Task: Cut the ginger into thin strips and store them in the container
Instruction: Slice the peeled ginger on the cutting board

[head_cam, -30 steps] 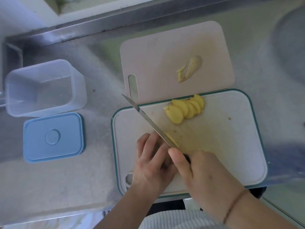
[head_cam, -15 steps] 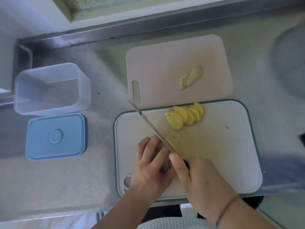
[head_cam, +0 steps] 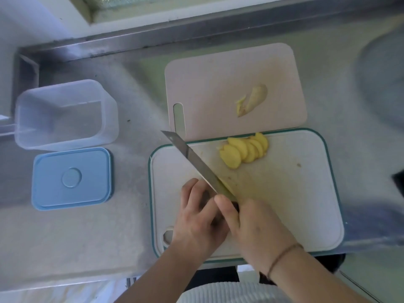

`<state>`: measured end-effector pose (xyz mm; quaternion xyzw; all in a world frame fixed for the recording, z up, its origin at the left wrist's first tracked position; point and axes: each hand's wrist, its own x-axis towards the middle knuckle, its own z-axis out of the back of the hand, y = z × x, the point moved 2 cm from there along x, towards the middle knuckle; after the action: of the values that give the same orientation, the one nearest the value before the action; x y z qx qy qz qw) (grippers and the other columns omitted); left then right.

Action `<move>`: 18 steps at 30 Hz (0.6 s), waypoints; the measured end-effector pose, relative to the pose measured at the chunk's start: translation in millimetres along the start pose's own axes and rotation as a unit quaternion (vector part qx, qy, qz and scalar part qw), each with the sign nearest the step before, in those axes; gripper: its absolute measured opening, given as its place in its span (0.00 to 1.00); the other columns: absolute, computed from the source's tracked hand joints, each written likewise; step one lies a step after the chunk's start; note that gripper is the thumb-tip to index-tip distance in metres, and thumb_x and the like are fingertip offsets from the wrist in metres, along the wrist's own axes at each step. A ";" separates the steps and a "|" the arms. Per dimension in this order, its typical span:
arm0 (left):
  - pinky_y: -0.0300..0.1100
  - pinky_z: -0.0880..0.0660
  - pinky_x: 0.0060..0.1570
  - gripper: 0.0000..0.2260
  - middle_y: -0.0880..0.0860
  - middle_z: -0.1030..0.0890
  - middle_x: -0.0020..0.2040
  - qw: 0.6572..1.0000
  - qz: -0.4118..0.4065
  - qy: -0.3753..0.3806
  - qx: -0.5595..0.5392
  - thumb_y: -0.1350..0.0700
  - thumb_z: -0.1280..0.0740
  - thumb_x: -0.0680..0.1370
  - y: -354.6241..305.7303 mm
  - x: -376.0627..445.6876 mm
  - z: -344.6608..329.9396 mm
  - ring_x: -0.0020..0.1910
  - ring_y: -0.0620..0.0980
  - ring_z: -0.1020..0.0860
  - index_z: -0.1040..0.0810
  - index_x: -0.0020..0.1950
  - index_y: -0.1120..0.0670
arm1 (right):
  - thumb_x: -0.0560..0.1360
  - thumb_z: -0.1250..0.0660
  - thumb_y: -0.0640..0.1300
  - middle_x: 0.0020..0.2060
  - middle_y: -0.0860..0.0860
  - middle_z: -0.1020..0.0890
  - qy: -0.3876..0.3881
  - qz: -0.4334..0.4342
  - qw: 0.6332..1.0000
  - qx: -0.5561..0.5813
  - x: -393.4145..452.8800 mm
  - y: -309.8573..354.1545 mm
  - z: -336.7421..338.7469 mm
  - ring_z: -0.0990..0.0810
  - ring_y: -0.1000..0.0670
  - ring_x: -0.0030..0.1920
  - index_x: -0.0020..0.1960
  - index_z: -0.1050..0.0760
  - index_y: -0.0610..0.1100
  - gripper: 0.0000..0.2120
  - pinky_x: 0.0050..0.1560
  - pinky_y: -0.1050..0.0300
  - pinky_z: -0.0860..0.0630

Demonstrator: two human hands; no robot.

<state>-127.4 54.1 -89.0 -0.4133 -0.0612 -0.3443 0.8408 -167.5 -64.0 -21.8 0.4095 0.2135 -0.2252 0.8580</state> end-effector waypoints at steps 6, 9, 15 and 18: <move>0.53 0.22 0.46 0.09 0.55 0.29 0.60 0.999 0.024 0.001 -0.047 0.56 0.32 0.78 1.7 -1.1 4.7 0.51 0.66 0.23 0.28 0.41 0.57 | 0.72 0.60 0.74 0.19 0.52 0.31 -0.044 -0.040 0.998 0.032 -42.3 -33.8 -1.0 0.29 0.54 0.26 0.26 0.37 0.49 0.34 0.28 0.61 0.35; 0.55 0.21 0.44 0.08 0.53 0.31 0.61 0.998 0.034 0.010 -0.057 0.58 0.30 0.74 1.0 -3.2 6.4 0.49 0.66 0.21 0.29 0.46 0.55 | 0.77 0.57 0.71 0.16 0.55 0.43 -0.058 -0.040 0.997 0.023 -53.7 -42.7 5.6 0.30 0.57 0.27 0.24 0.34 0.49 0.35 0.27 0.61 0.34; 0.48 0.24 0.57 0.16 0.53 0.28 0.60 0.999 0.049 0.015 -0.018 0.56 0.27 0.72 -6.4 3.3 8.4 0.56 0.59 0.25 0.27 0.57 0.55 | 0.68 0.57 0.79 0.22 0.48 0.31 -0.057 -0.031 0.990 0.124 -41.3 -38.5 19.8 0.33 0.53 0.24 0.29 0.35 0.45 0.38 0.33 0.50 0.31; 0.45 0.26 0.59 0.18 0.53 0.27 0.60 0.998 0.052 0.015 -0.013 0.55 0.27 0.72 -5.7 2.5 8.2 0.56 0.58 0.25 0.27 0.58 0.55 | 0.65 0.58 0.81 0.20 0.51 0.36 -0.013 -0.045 0.990 0.134 -35.5 -38.9 23.2 0.36 0.55 0.24 0.27 0.39 0.47 0.37 0.31 0.53 0.34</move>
<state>-127.6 56.5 -79.0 -0.4215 -0.0225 -0.3073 0.8529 -213.7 -96.9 -12.6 0.5076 0.1884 -0.2951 0.7873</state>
